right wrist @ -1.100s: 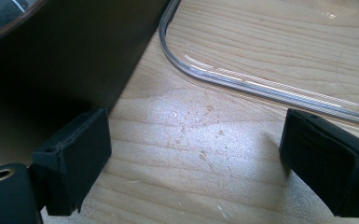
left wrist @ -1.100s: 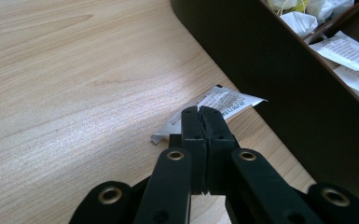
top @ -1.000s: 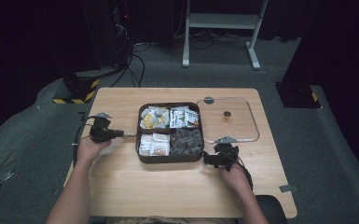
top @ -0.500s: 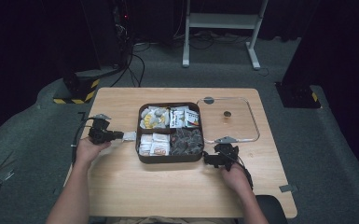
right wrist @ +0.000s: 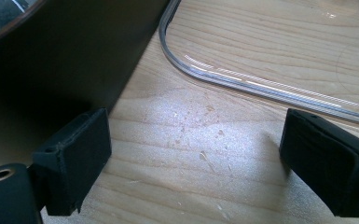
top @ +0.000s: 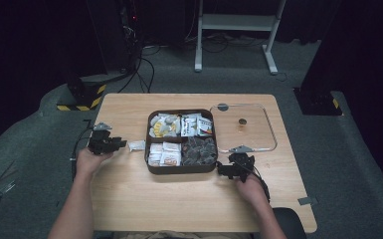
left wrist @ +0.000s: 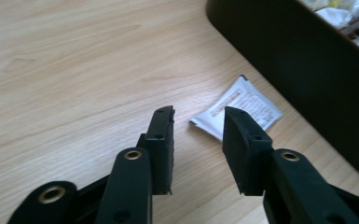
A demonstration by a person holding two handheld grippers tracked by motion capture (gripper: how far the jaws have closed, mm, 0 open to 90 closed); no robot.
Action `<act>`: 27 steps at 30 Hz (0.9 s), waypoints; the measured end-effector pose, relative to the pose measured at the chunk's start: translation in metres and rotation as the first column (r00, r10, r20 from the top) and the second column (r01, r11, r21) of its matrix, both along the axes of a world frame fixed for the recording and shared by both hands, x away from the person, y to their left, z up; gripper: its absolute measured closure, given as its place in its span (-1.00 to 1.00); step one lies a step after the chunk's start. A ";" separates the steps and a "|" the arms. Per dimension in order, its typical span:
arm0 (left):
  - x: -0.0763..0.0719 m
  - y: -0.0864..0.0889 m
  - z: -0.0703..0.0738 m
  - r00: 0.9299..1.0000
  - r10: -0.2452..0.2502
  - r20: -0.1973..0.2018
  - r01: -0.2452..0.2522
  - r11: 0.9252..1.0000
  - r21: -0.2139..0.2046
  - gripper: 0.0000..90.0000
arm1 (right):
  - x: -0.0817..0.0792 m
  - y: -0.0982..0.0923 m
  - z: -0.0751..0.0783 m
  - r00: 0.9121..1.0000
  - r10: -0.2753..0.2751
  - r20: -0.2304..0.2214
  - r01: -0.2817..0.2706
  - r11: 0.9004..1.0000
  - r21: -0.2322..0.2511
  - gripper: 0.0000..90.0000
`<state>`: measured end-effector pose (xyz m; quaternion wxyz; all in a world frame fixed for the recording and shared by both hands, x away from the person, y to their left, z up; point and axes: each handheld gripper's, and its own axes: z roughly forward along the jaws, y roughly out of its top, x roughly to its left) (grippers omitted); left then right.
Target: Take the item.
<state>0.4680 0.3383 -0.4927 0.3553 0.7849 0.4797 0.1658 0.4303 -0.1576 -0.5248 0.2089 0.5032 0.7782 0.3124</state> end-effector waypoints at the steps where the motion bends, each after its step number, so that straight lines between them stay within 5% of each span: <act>1: 0.000 0.001 0.000 1.000 0.013 -0.004 -0.013 1.000 0.000 0.38 | 0.000 0.000 0.000 1.000 0.000 -0.001 0.000 1.000 -0.001 -0.81; 27: -0.004 0.017 -0.017 0.994 0.108 -0.024 -0.107 0.993 0.053 0.15 | 0.000 0.000 0.000 1.000 -0.001 0.001 0.001 1.000 0.000 -0.81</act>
